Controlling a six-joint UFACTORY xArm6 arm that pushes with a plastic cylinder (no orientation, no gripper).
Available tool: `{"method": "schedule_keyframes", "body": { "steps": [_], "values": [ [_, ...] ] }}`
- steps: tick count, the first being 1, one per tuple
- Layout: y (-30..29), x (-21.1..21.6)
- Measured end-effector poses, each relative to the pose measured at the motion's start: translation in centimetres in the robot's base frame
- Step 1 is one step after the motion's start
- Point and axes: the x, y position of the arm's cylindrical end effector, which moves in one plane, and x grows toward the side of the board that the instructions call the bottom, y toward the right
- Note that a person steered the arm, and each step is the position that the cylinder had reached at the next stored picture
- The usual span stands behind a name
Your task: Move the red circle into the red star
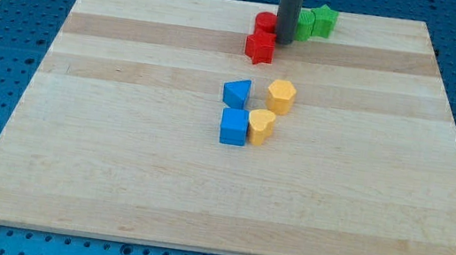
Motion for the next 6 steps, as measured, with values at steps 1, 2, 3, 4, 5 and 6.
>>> {"method": "schedule_keyframes", "body": {
  "steps": [1, 2, 3, 4, 5, 6],
  "values": [
    [1.8, -2.2],
    [0.2, -4.9],
    [-2.2, -4.4],
    [-1.4, -0.4],
    [-1.0, 3.2],
    [-1.0, 6.9]
  ]
}}
